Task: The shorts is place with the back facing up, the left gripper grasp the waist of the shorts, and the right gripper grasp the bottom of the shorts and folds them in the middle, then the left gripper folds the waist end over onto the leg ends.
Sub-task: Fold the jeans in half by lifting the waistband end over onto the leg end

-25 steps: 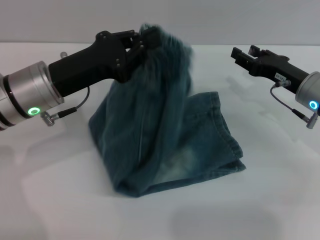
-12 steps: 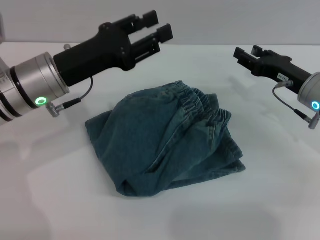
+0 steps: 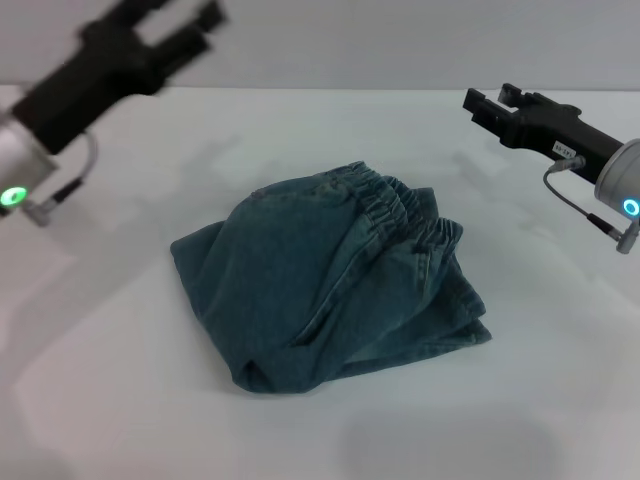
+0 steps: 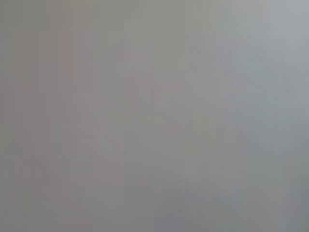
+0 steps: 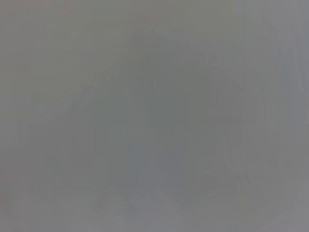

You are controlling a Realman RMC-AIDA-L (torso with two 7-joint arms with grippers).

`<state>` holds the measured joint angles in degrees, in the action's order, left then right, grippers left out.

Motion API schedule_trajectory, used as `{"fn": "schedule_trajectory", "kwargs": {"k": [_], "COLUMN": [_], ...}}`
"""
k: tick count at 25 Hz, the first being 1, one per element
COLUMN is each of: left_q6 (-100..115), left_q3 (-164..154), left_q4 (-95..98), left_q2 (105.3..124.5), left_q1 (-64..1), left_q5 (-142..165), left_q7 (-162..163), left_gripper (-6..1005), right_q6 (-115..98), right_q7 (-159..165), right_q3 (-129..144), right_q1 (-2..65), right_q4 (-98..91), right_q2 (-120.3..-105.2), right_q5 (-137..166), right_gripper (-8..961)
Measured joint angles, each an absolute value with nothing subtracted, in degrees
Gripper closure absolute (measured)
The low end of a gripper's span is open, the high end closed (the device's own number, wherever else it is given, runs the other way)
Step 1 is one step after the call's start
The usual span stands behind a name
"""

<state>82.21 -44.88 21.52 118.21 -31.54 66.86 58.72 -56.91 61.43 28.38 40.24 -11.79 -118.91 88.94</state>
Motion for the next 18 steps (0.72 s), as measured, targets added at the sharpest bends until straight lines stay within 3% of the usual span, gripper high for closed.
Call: {"fn": "schedule_trajectory", "kwargs": {"k": [2,9,10,18], "left_q6": [81.82,81.61,81.04,77.63], "left_q3": [-44.88,-44.18,-41.21,-34.81], "left_q4": [21.52,19.54,19.33,19.63], "left_q2": [118.21,118.03,117.91,117.61], "left_q1": [-29.61,-23.48,-20.34,-16.67], "left_q5": [63.00,53.14,50.79,50.48], "left_q7": [56.71,50.11,48.47,47.16], "left_gripper": [170,174,174,174], "right_q6": [-57.42,-61.38,-61.39,-63.27], "right_q7": [60.56,54.63,54.62,56.92], "right_q3": [28.53,39.14,41.04,53.14], "right_q1": [40.39,43.15,43.85,48.07], "right_q4": [-11.79,-11.80,-11.79,-10.63], "right_q2": [-118.91,-118.92,-118.95,-119.41], "right_q5": [88.99,90.22,90.23,90.31], "right_gripper": [362,362,362,363]}}
